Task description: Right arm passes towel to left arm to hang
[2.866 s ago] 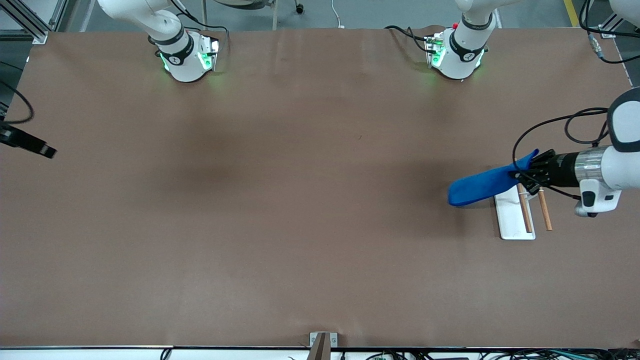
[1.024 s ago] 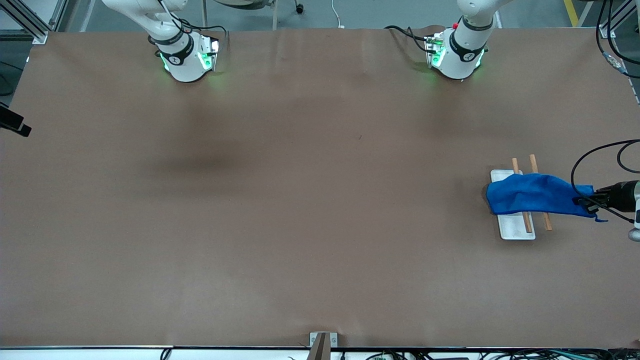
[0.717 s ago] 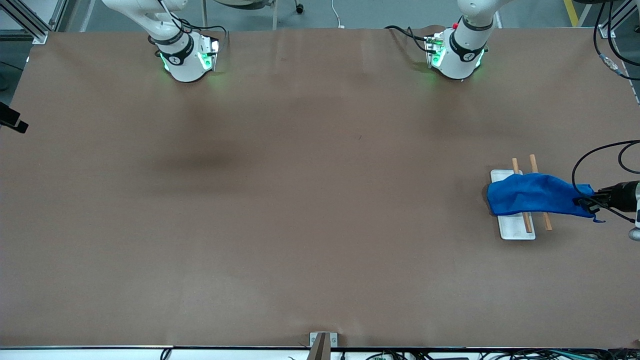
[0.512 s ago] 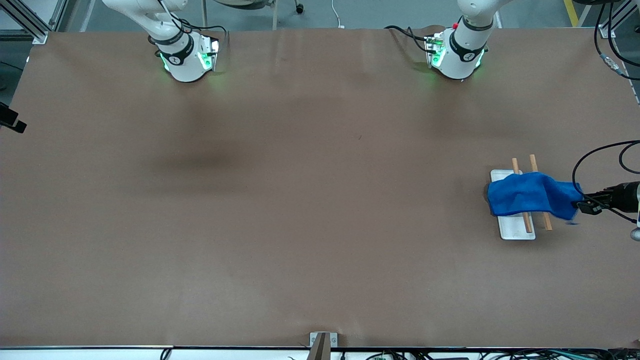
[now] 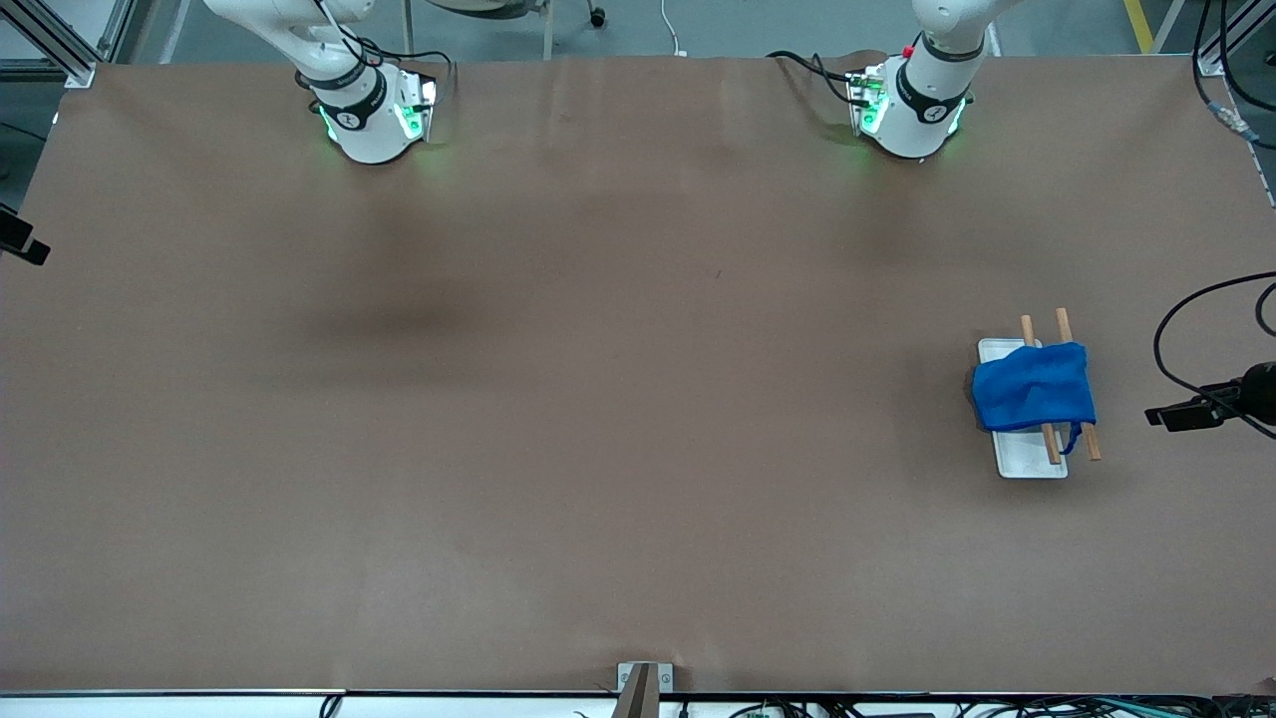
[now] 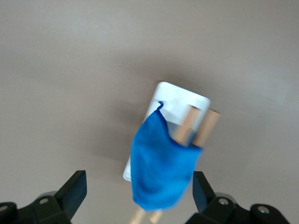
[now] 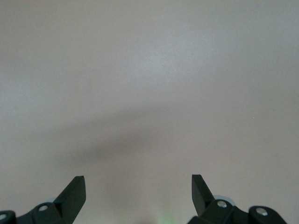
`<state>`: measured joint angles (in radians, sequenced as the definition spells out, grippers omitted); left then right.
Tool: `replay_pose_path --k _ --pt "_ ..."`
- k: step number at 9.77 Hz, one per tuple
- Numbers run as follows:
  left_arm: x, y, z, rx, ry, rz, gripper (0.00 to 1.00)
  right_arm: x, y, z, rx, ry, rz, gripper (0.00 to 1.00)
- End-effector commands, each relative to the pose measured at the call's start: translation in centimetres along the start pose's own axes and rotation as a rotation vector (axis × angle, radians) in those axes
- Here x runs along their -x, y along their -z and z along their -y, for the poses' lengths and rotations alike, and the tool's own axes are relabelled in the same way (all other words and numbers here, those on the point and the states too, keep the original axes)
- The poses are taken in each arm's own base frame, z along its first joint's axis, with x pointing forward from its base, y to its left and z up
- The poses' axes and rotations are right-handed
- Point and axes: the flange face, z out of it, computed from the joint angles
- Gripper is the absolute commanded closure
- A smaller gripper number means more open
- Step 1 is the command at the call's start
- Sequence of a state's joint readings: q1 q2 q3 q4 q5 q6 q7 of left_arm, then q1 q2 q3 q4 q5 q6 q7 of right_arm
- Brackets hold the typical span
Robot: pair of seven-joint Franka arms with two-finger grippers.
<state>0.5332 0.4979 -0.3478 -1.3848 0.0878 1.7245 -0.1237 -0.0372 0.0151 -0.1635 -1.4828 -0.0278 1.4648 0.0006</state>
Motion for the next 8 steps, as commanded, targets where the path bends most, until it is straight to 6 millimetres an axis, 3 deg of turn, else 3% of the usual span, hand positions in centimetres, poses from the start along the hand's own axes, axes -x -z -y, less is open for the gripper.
replay_pose_path --k 1,5,8 --pt "4.2 7.0 -5.0 -0.031 -0.078 -0.044 0.0 0.4 0.3 -0.1 -0.009 0.001 -0.005 0.0" --pt "12.6 17.0 -12.0 -0.083 -0.181 -0.14 0.0 0.4 0.6 0.0 -0.007 -0.008 -0.011 0.0" --pt "17.5 20.5 -15.7 -0.124 -0.256 -0.174 0.0 0.5 0.6 1.3 -0.006 -0.009 -0.007 0.0"
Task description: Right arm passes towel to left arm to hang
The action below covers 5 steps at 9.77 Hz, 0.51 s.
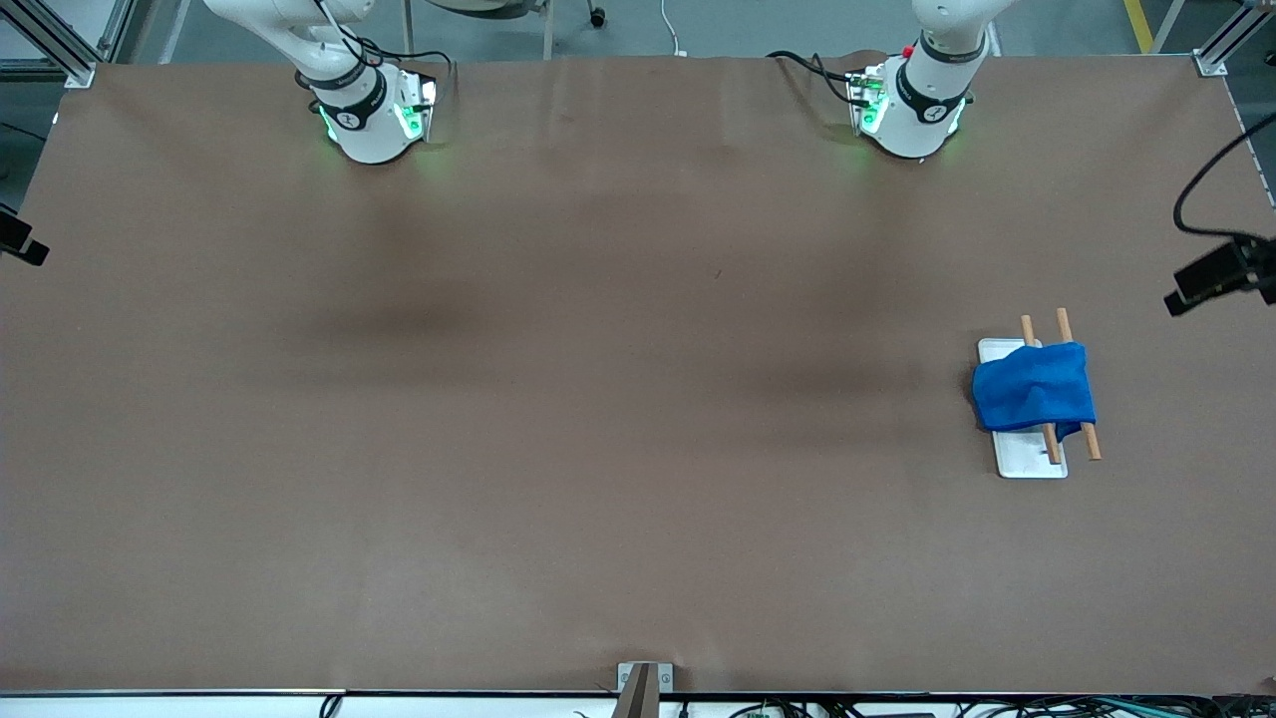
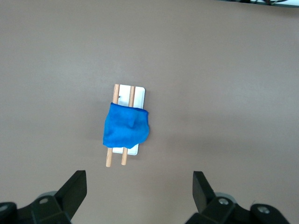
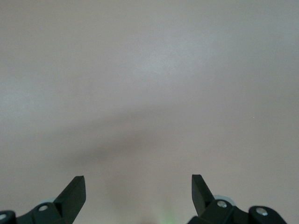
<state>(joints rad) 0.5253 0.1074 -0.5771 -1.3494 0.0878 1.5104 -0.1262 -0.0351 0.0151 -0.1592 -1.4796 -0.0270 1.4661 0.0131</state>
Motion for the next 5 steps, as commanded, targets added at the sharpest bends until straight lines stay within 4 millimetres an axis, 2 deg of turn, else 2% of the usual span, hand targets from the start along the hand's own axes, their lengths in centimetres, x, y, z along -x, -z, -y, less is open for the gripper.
replay_pose_path --k 1,2,4,5 --pt "1.8 0.0 -1.3 -0.039 -0.05 0.038 0.0 0.6 0.4 1.7 -0.004 0.011 0.003 0.0" --pt "2.7 -0.8 -2.7 -0.053 -0.082 0.062 0.0 0.8 0.7 2.4 -0.002 0.023 -0.002 0.0" --pt "3.6 -1.4 -3.1 -0.005 -0.079 0.088 0.0 0.7 0.7 2.4 -0.004 0.023 -0.003 0.0" --pt "5.0 -1.8 -3.6 -0.014 -0.103 0.104 0.0 0.7 0.7 2.3 -0.004 0.023 -0.003 0.0"
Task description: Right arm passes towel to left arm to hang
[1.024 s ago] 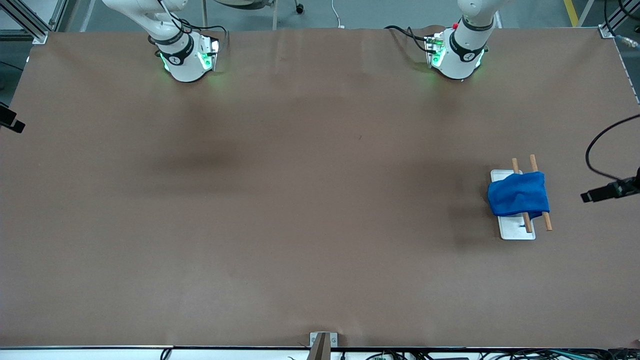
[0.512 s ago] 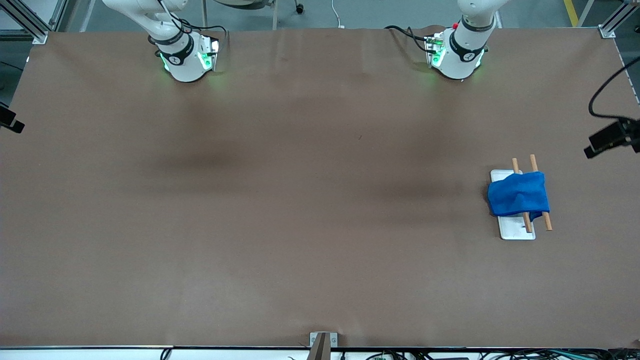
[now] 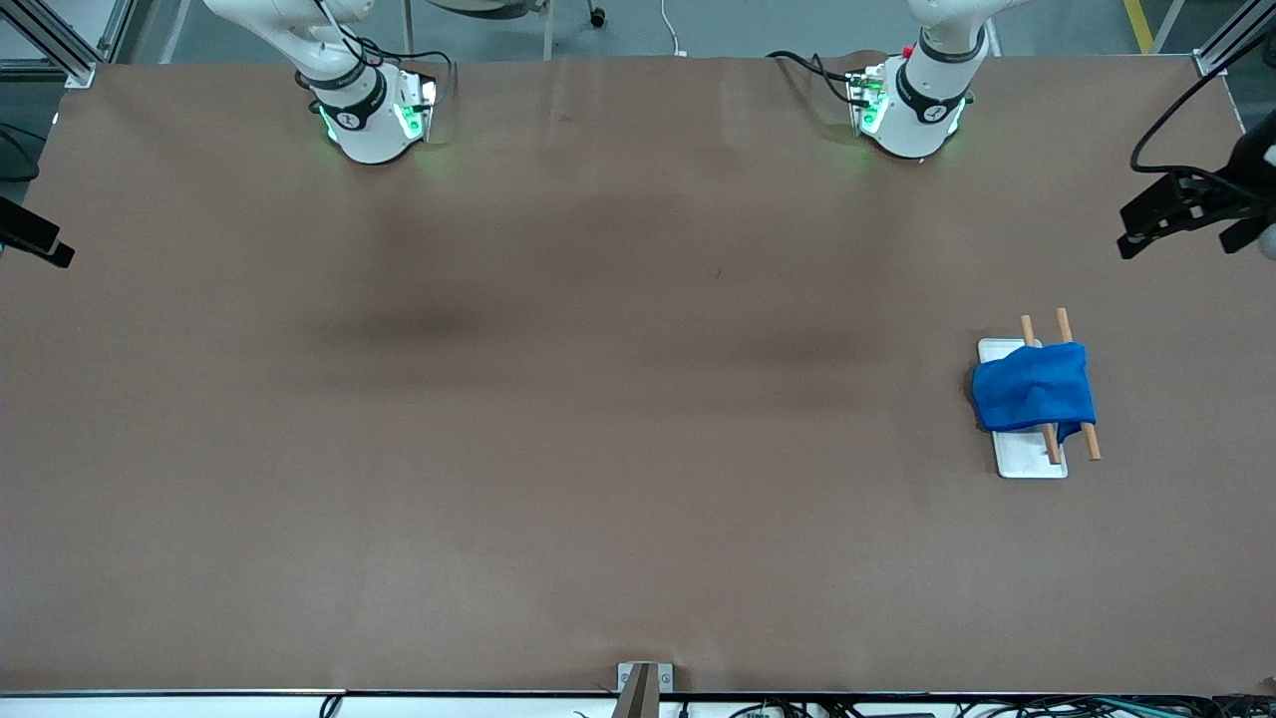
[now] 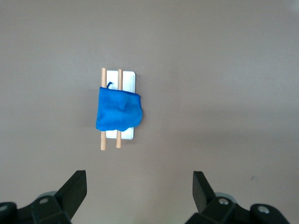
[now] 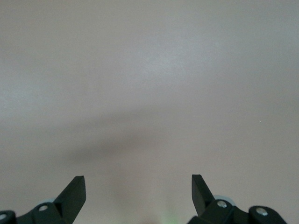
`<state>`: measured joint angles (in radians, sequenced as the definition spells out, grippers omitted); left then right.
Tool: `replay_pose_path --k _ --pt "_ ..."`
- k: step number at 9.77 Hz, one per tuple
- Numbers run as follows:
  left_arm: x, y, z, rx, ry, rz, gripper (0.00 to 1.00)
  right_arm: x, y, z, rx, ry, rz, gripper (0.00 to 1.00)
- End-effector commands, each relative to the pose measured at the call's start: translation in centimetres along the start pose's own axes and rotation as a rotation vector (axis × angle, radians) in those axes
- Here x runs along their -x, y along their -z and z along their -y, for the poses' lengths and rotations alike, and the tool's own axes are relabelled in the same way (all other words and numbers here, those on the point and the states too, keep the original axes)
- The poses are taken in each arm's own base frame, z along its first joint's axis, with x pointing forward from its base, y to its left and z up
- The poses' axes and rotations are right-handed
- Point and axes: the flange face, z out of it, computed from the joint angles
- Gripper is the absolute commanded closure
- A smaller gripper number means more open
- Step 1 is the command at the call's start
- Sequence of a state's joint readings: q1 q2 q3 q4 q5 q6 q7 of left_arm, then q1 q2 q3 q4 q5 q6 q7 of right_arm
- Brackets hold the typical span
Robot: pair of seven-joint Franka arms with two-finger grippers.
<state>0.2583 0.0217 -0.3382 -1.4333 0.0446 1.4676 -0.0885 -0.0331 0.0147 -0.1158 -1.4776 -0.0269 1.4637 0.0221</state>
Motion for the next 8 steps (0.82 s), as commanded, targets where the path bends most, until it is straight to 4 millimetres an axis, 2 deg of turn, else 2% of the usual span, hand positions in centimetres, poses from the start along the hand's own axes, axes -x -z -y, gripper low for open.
replay_pose_path --k 1,3,6,8 --pt "2.6 -2.1 -1.2 -0.003 -0.029 0.052 0.0 0.6 0.5 -0.1 -0.006 -0.014 -0.002 0.0" --pt "3.5 -2.3 -2.3 -0.006 -0.04 0.058 0.0 0.6 0.5 -0.2 -0.004 -0.015 -0.001 0.0" --pt "3.4 -2.5 -1.4 0.0 -0.054 0.069 0.0 0.6 0.4 -0.2 -0.004 -0.015 0.001 0.0" --pt "3.0 -1.9 -1.5 0.0 -0.051 0.055 0.0 0.6 0.4 -0.3 -0.004 -0.015 0.002 0.0"
